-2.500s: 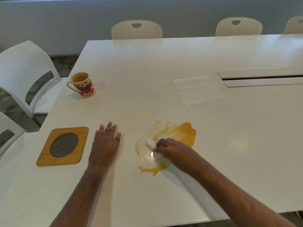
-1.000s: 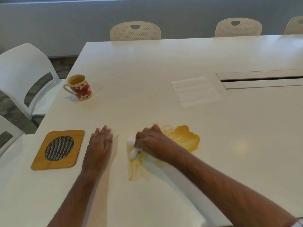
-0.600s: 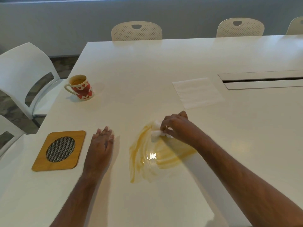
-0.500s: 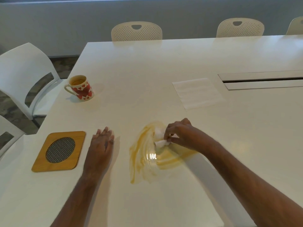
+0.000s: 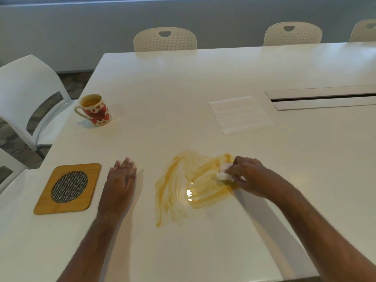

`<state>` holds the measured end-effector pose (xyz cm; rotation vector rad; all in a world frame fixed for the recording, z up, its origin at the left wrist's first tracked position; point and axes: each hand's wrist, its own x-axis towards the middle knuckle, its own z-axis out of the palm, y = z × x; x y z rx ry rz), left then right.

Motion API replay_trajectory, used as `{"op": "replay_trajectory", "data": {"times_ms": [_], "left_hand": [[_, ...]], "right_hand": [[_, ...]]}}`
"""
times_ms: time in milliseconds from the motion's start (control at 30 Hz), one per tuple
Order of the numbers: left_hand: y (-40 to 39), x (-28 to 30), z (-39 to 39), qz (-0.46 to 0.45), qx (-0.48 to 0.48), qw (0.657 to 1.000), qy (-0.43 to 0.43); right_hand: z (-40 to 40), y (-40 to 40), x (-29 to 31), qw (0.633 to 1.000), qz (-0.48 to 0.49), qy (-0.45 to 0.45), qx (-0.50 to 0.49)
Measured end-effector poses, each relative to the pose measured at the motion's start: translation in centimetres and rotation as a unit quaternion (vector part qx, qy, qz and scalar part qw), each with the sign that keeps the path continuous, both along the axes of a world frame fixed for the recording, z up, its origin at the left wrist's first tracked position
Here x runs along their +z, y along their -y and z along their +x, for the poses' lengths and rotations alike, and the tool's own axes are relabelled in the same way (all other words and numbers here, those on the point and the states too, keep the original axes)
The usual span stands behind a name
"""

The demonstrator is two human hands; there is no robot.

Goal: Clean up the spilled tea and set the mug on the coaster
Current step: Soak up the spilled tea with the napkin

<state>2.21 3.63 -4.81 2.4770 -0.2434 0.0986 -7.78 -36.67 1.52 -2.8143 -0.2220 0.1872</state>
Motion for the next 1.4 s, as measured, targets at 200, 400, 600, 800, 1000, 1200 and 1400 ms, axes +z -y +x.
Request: {"op": "replay_trajectory", "data": {"times_ms": [200, 400, 600, 800, 1000, 1200, 1400], "left_hand": [[0.1, 0.0, -0.1, 0.008, 0.002, 1.000, 0.003], [0.2, -0.1, 0.0, 0.009, 0.005, 1.000, 0.002], [0.5, 0.0, -0.2, 0.024, 0.005, 1.000, -0.002], [0.5, 0.3, -0.2, 0.046, 0.000, 0.999, -0.017], [1.1, 1.1, -0.9, 0.083, -0.007, 0.997, -0.006], [1.2, 2.0, -2.0, 0.077, 0.012, 0.997, 0.014], [1.1, 2.4, -3.6, 0.073, 0.036, 0.996, 0.020]], "right_hand": [[-3.7, -3.0, 0.8, 0.989, 0.094, -0.075, 0.091], [-3.6, -4.2, 3.5, 0.968, 0.219, -0.073, 0.098], [-1.3, -3.4, 2.3, 0.938, 0.346, -0.015, -0.003], [-1.1, -3.2, 0.7, 0.882, 0.465, -0.032, -0.068], [-1.5, -3.1, 1.0, 0.872, 0.487, -0.021, -0.044], [-1.1, -4.3, 2.8, 0.872, 0.490, 0.006, -0.009], [-0.7, -5.0, 3.0, 0.876, 0.481, 0.002, 0.019]]}}
